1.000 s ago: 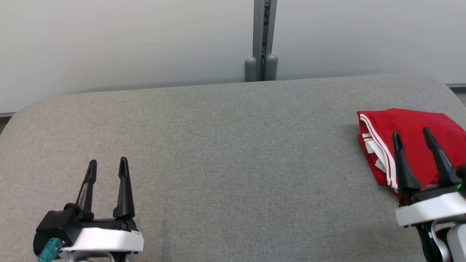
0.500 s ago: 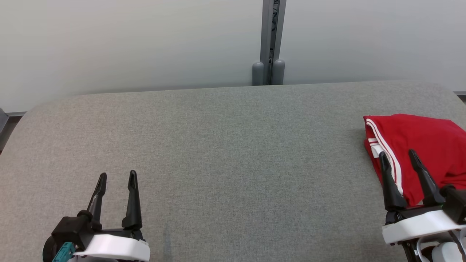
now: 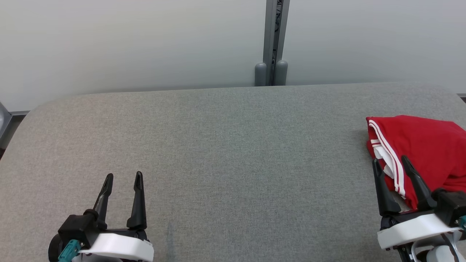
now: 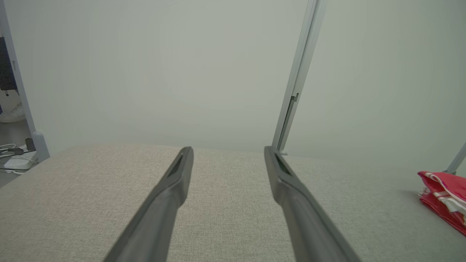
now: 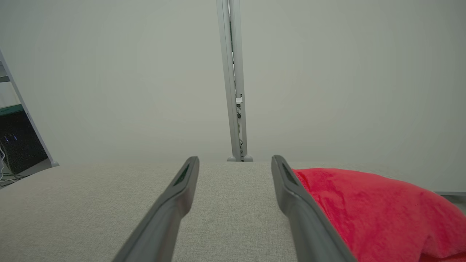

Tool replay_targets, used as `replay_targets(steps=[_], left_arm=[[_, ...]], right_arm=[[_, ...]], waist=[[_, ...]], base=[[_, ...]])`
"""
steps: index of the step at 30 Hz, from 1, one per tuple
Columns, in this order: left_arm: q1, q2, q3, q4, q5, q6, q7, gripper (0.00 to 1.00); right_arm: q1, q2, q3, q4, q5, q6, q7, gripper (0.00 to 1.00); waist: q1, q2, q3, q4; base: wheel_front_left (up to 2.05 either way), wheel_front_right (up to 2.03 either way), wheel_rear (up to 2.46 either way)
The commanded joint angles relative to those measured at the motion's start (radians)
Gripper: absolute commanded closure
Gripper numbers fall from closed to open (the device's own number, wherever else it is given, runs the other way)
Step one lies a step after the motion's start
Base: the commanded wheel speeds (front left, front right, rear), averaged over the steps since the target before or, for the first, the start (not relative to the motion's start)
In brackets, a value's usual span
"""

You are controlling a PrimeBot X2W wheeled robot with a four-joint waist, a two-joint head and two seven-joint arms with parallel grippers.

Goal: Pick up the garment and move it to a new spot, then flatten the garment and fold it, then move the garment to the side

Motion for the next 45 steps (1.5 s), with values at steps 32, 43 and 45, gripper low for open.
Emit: replay_targets(steps=[32, 43, 45], left_arm=[[-0.002, -0.005, 0.024, 0.04, -0.192, -0.02, 0.061, 1.0], [-0.017, -0.004, 0.044, 0.041, -0.368, -0.035, 0.107, 1.0], [-0.019, -0.003, 0.048, 0.042, -0.398, -0.038, 0.115, 1.0]], right_arm=[[0.014, 0.028, -0.016, 0.03, 0.189, 0.0, 0.053, 1.0], [0.006, 0.04, -0.042, 0.03, 0.363, 0.0, 0.103, 1.0], [0.005, 0.042, -0.047, 0.03, 0.393, 0.0, 0.112, 1.0]], waist=[[0.0, 0.0, 0.0, 0.002], [0.0, 0.0, -0.001, 0.001], [0.0, 0.0, -0.001, 0.001]], base=[[0.0, 0.0, 0.0], [0.0, 0.0, 0.0], [0.0, 0.0, 0.0]])
